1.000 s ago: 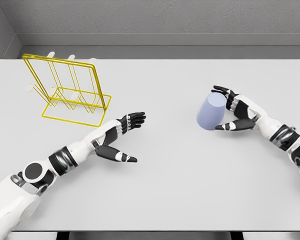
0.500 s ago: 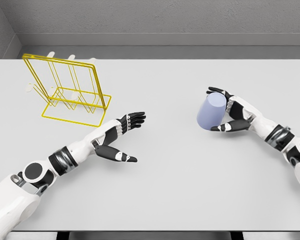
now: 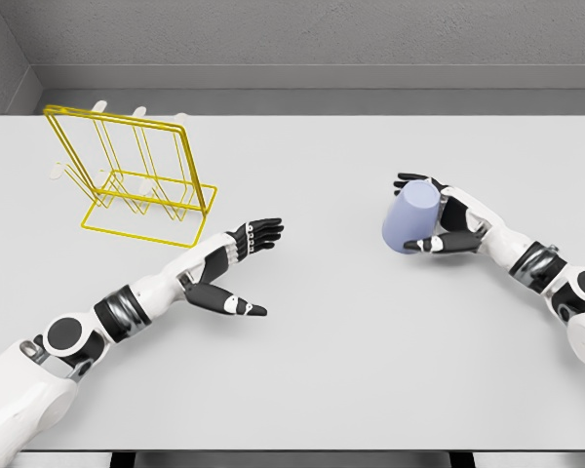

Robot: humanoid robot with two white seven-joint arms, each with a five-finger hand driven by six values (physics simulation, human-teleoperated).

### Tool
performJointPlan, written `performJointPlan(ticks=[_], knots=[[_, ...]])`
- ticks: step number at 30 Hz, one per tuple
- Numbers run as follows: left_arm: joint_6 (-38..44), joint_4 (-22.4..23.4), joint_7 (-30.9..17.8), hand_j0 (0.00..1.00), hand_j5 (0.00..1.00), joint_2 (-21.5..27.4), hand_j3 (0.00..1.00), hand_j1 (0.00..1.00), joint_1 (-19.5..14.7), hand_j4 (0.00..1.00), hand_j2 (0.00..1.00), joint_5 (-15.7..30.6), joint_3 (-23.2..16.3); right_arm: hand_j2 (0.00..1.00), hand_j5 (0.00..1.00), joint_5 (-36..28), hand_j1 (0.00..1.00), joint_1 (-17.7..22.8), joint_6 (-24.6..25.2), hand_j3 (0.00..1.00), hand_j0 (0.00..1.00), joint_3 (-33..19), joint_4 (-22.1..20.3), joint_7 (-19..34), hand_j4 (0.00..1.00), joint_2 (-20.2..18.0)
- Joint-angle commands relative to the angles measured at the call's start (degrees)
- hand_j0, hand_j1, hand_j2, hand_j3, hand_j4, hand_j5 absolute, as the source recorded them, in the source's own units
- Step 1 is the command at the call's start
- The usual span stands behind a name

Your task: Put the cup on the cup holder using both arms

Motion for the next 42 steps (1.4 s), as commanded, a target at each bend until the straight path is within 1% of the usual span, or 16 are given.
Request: performJointPlan(ticks=[1,3,4,9,11,14,19,21,27,31,33,36,38,42], knots=[[0.0,0.0,0.0,1.00,1.00,0.1,1.00,1.00,0.0,1.00,1.00,0.3,0.0,0.80,0.80,0.5,0.80,0.0,0.0,0.80,0.80,0.2,0.1,0.1,0.80,0.0],[0.0,0.0,0.0,1.00,1.00,0.1,1.00,1.00,0.0,1.00,1.00,0.3,0.0,0.72,0.72,0.5,0.72,0.0,0.0,0.72,0.72,0.2,0.0,0.1,0.72,0.0],[0.0,0.1,0.0,1.00,1.00,0.1,1.00,1.00,0.0,1.00,1.00,0.3,0.0,0.70,0.70,0.6,0.70,-0.1,-0.2,0.70,0.70,0.2,0.0,0.1,0.70,0.0],[0.0,0.0,0.0,1.00,1.00,0.2,1.00,1.00,0.1,1.00,1.00,0.6,0.0,0.70,0.70,0.7,0.70,-0.3,-0.8,0.70,0.70,0.2,-0.7,0.1,0.70,-0.1],[0.0,0.0,0.0,1.00,1.00,0.2,1.00,1.00,0.0,1.00,1.00,0.6,0.0,0.70,0.70,0.7,0.70,-1.0,-0.9,0.70,0.70,0.2,-1.0,0.1,0.70,-0.4],[-0.1,0.0,0.0,1.00,1.00,0.3,1.00,1.00,0.0,1.00,1.00,0.6,0.0,0.70,0.70,0.6,0.70,-1.1,-1.4,0.70,0.70,0.1,-3.0,0.1,0.70,-0.8],[0.0,0.1,0.0,1.00,1.00,0.2,1.00,1.00,0.0,1.00,1.00,0.6,0.0,0.70,0.70,0.6,0.70,-1.5,-1.7,0.70,0.70,0.1,-4.5,0.1,0.70,-1.3],[0.0,0.1,0.0,1.00,1.00,0.2,1.00,1.00,0.0,1.00,1.00,0.7,0.0,0.70,0.70,0.6,0.70,-1.5,-1.7,0.70,0.70,0.1,-5.8,0.1,0.70,-1.7],[0.0,0.2,-0.1,1.00,1.00,0.4,1.00,1.00,0.0,1.00,1.00,0.7,0.1,0.71,0.71,0.6,0.71,-1.1,-1.6,0.71,0.71,0.2,-13.0,0.1,0.71,-2.9],[0.0,0.3,0.0,1.00,1.00,0.5,1.00,1.00,0.0,1.00,1.00,0.8,0.2,0.71,0.71,0.6,0.71,-1.0,-1.7,0.71,0.71,1.1,-15.3,0.1,0.71,-2.8],[0.0,0.4,0.0,1.00,1.00,0.5,1.00,1.00,0.2,1.00,1.00,0.8,1.3,0.71,0.71,0.6,0.71,-1.0,-1.7,0.71,0.71,1.8,-16.5,0.1,0.71,-2.7],[0.0,0.8,0.0,1.00,1.00,0.0,1.00,1.00,0.1,1.00,1.00,0.5,1.4,0.71,0.71,0.6,0.71,-1.0,-1.6,0.71,0.71,2.7,-17.8,0.1,0.71,-2.2],[0.0,1.6,0.0,1.00,1.00,-0.4,1.00,1.00,-0.1,1.00,1.00,0.4,1.4,0.71,0.71,0.6,0.71,-0.9,-1.6,0.71,0.71,3.7,-17.9,0.1,0.71,-1.9],[0.0,1.6,0.0,1.00,1.00,-0.3,1.00,1.00,0.0,1.00,1.00,0.3,1.3,0.71,0.71,0.6,0.71,-0.9,-1.4,0.71,0.71,4.1,-17.7,0.1,0.71,0.3]])
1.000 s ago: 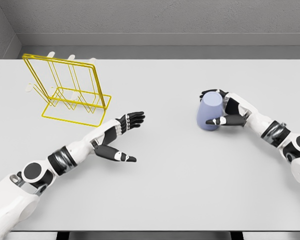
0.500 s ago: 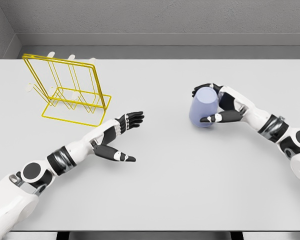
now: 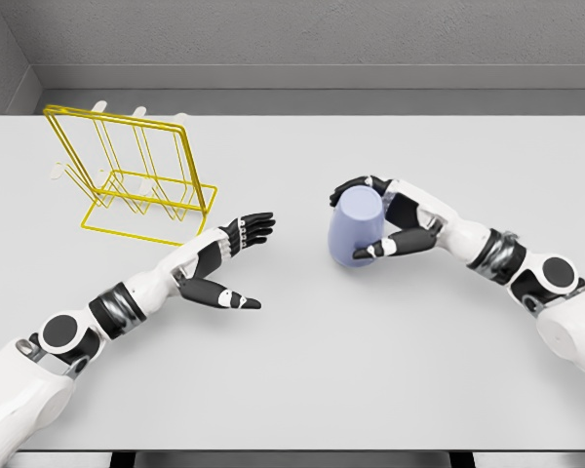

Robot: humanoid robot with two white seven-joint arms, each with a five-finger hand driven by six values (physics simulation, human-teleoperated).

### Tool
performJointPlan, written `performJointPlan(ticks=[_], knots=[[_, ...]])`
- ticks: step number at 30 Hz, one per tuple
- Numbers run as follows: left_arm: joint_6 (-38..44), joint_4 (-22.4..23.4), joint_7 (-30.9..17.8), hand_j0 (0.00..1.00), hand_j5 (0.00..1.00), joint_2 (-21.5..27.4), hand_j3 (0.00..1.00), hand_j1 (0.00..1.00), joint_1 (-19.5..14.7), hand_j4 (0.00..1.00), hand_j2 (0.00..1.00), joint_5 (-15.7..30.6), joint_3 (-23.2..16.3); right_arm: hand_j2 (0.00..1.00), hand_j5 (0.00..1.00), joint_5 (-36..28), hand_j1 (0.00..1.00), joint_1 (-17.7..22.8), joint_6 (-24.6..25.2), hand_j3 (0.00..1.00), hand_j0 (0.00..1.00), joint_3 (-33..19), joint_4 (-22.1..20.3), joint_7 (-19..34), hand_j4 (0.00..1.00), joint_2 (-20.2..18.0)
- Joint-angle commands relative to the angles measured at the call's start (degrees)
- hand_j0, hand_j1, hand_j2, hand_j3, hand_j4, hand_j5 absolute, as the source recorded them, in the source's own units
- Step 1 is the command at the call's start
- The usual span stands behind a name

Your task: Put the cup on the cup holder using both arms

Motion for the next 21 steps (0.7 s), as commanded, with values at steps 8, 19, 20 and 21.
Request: performJointPlan(ticks=[8,19,20,21], knots=[[0.0,0.2,0.0,1.00,1.00,0.0,1.00,1.00,0.0,1.00,1.00,0.2,0.1,0.71,0.71,-0.4,0.71,0.0,0.6,0.71,0.71,2.1,2.6,0.0,0.71,4.2],[0.0,2.1,0.0,1.00,1.00,0.1,1.00,1.00,0.0,1.00,1.00,0.2,1.3,0.71,0.71,-0.3,0.71,-0.1,0.7,0.71,0.71,3.6,6.4,0.0,0.71,7.5],[0.0,2.2,0.0,1.00,1.00,0.0,1.00,1.00,0.0,1.00,1.00,0.1,1.3,0.71,0.71,-0.3,0.71,-0.1,0.7,0.71,0.71,3.6,6.4,0.0,0.71,8.1],[0.0,2.2,0.0,1.00,1.00,-0.1,1.00,1.00,0.0,1.00,1.00,0.1,1.3,0.70,0.70,-0.2,0.70,-0.1,0.7,0.70,0.70,3.7,6.8,0.0,0.70,8.3]])
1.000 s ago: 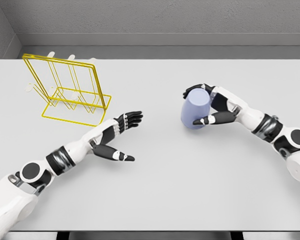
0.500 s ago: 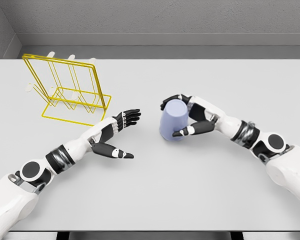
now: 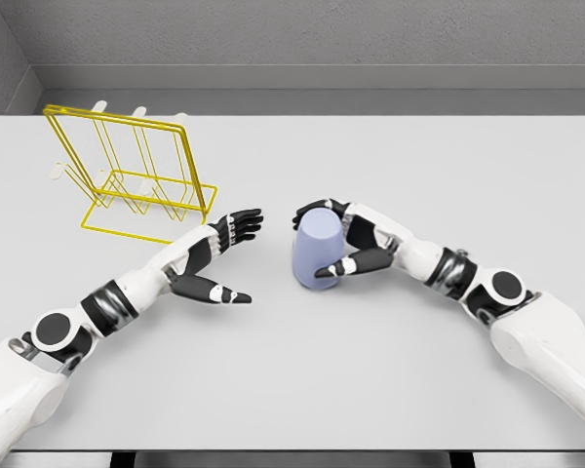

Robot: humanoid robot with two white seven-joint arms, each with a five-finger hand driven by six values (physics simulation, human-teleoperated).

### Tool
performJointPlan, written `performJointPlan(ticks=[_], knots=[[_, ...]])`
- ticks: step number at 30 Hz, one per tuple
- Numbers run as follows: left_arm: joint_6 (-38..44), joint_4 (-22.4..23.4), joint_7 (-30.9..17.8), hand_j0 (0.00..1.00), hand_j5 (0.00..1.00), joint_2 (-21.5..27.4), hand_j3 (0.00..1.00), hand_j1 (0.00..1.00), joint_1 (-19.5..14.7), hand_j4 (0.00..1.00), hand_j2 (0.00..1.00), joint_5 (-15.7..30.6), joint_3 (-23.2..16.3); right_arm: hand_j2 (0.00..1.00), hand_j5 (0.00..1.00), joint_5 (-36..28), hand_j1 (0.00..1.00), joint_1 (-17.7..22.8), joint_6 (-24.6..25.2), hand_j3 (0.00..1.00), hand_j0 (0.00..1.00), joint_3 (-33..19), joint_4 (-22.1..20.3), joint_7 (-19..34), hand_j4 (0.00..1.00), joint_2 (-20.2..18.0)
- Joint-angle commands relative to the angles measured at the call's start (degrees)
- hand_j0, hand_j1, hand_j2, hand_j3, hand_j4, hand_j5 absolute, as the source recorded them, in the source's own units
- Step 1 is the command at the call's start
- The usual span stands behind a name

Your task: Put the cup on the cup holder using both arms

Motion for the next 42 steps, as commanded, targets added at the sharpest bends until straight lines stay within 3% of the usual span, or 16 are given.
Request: performJointPlan(ticks=[1,6,10,13,19,23,30,31,33,36,38,41,42], knots=[[-0.1,0.2,0.0,1.00,1.00,-0.2,1.00,1.00,0.0,1.00,1.00,0.3,0.1,0.70,0.70,-0.3,0.70,0.0,0.0,0.70,0.70,0.1,0.9,0.0,0.70,1.0],[-0.2,1.6,0.0,1.00,1.00,-1.1,1.00,1.00,0.0,1.00,1.00,0.3,0.1,0.71,0.71,0.7,0.71,-0.2,0.0,0.71,0.71,0.1,4.5,0.0,0.71,2.2],[-0.2,1.5,0.0,1.00,1.00,-1.1,1.00,1.00,0.0,1.00,1.00,0.3,0.1,0.72,0.72,1.0,0.72,-0.3,0.0,0.72,0.72,0.2,4.6,0.0,0.72,2.7],[-0.2,1.6,0.0,1.00,1.00,-1.7,1.00,1.00,0.0,1.00,1.00,0.2,0.1,1.00,1.00,3.4,1.00,-0.4,-0.1,1.00,1.00,0.1,4.5,0.0,1.00,2.8],[-0.2,1.7,0.0,1.00,1.00,-2.6,1.00,1.00,0.0,1.00,1.00,0.2,0.1,1.00,1.00,4.6,1.00,-1.3,-0.8,1.00,1.00,0.1,4.0,0.0,1.00,1.6],[-0.3,1.7,0.0,1.00,1.00,-2.6,1.00,1.00,0.0,1.00,1.00,0.2,0.1,1.00,1.00,4.8,1.00,-1.8,-0.9,1.00,1.00,-0.1,3.0,0.0,1.00,-1.0],[-0.1,4.8,-0.2,1.00,1.00,-6.6,1.00,1.00,-1.7,1.00,1.00,-0.9,0.1,1.00,1.00,5.2,1.00,-3.3,-0.9,1.00,1.00,-0.2,-0.1,0.0,1.00,-9.5],[-0.1,4.8,-0.2,1.00,1.00,-7.1,1.00,1.00,-1.9,1.00,1.00,-3.3,0.2,1.00,1.00,5.3,1.00,-3.5,-1.2,1.00,1.00,-0.4,0.0,0.0,1.00,-10.1],[-0.1,4.8,-0.1,1.00,1.00,-7.2,1.00,1.00,-1.9,1.00,1.00,-5.2,0.9,1.00,1.00,5.4,1.00,-4.7,-7.2,1.00,1.00,-0.9,0.4,0.0,1.00,-13.3],[0.0,4.8,-0.1,1.00,1.00,-7.4,1.00,1.00,-2.0,1.00,1.00,-6.5,1.0,1.00,1.00,5.4,1.00,-5.2,-7.3,1.00,1.00,-1.4,0.4,0.0,1.00,-19.1],[-0.1,6.0,-0.1,1.00,1.00,-8.3,1.00,1.00,-2.2,1.00,1.00,-6.5,1.2,1.00,1.00,5.6,1.00,-4.7,-7.3,1.00,1.00,1.0,0.2,0.0,1.00,-20.0],[-0.1,7.3,-0.4,1.00,1.00,-9.4,1.00,1.00,-2.9,1.00,1.00,-6.5,2.2,1.00,1.00,10.8,1.00,-7.6,-7.3,1.00,1.00,1.0,0.5,0.0,1.00,-21.2],[-0.1,7.5,-0.4,1.00,1.00,-9.6,1.00,1.00,-3.2,1.00,1.00,-6.6,2.1,1.00,1.00,14.8,1.00,-8.3,-7.3,1.00,1.00,-1.4,0.6,0.0,1.00,-21.3]])
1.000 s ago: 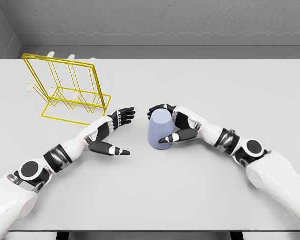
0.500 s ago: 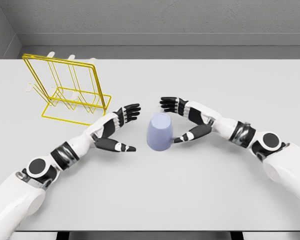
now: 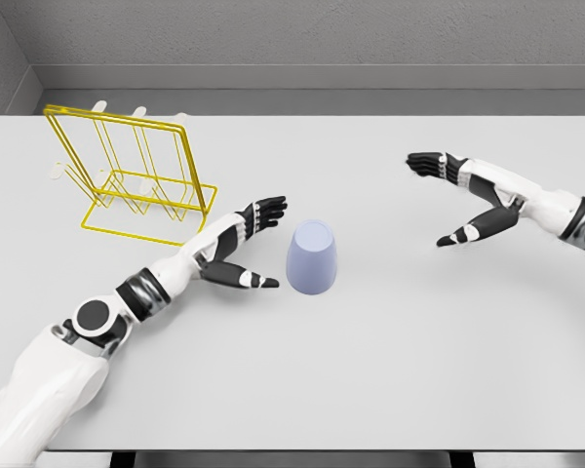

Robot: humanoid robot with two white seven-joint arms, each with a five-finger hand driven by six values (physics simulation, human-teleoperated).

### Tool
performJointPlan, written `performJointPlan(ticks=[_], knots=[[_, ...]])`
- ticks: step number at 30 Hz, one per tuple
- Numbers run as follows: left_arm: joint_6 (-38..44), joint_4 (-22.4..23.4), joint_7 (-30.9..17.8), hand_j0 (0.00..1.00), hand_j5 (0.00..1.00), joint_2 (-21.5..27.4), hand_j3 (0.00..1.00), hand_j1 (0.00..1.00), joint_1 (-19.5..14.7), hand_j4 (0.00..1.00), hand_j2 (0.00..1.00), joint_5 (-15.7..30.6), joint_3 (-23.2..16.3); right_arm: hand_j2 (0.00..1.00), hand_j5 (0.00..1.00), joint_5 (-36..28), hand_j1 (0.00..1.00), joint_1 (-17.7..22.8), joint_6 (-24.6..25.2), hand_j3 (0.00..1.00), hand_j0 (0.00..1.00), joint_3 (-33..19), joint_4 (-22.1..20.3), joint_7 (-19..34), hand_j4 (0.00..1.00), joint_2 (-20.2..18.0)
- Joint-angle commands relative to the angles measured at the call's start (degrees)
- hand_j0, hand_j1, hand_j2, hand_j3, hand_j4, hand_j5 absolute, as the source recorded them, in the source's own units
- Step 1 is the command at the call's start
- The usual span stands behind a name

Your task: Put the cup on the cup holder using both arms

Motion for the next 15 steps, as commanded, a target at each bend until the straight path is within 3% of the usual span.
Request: performJointPlan(ticks=[1,2,3,5,9,11,15], knots=[[0.0,1.0,-0.2,1.00,1.00,-1.4,1.00,1.00,0.0,1.00,1.00,0.1,0.2,1.00,1.00,10.6,1.00,0.0,-0.1,1.00,1.00,-4.9,0.1,0.0,1.00,-1.3],[0.0,1.0,-0.2,1.00,1.00,-1.6,1.00,1.00,0.0,1.00,1.00,0.1,0.2,1.00,1.00,19.8,1.00,0.0,-0.1,1.00,1.00,-8.6,0.1,-2.7,1.00,-2.8],[0.0,1.0,-0.2,1.00,1.00,-2.0,1.00,1.00,0.0,1.00,1.00,0.1,0.1,1.00,1.00,27.3,1.00,-0.4,-0.1,1.00,1.00,-10.4,-0.1,-9.3,1.00,-3.8],[-0.1,1.0,-0.2,1.00,1.00,-2.3,1.00,1.00,0.0,1.00,1.00,0.1,-0.2,1.00,1.00,35.0,1.00,-0.6,-0.1,1.00,1.00,-12.6,-0.2,-13.4,1.00,-4.0],[-0.2,0.8,-0.3,1.00,1.00,-2.2,1.00,1.00,0.0,1.00,1.00,-0.8,-0.2,1.00,1.00,35.1,1.00,-0.8,-0.1,1.00,1.00,-12.8,-0.5,-13.6,1.00,-4.5],[-0.2,0.8,-0.4,1.00,1.00,-2.1,1.00,1.00,0.2,1.00,1.00,-0.7,0.1,1.00,1.00,35.0,1.00,-0.7,-0.1,1.00,1.00,-8.7,0.1,-13.6,1.00,-4.5],[-0.2,0.6,-0.8,1.00,1.00,-2.2,1.00,1.00,0.4,1.00,1.00,-0.7,-0.2,1.00,1.00,34.7,1.00,-1.5,-0.1,1.00,1.00,-8.9,0.1,-13.7,1.00,-5.6]])
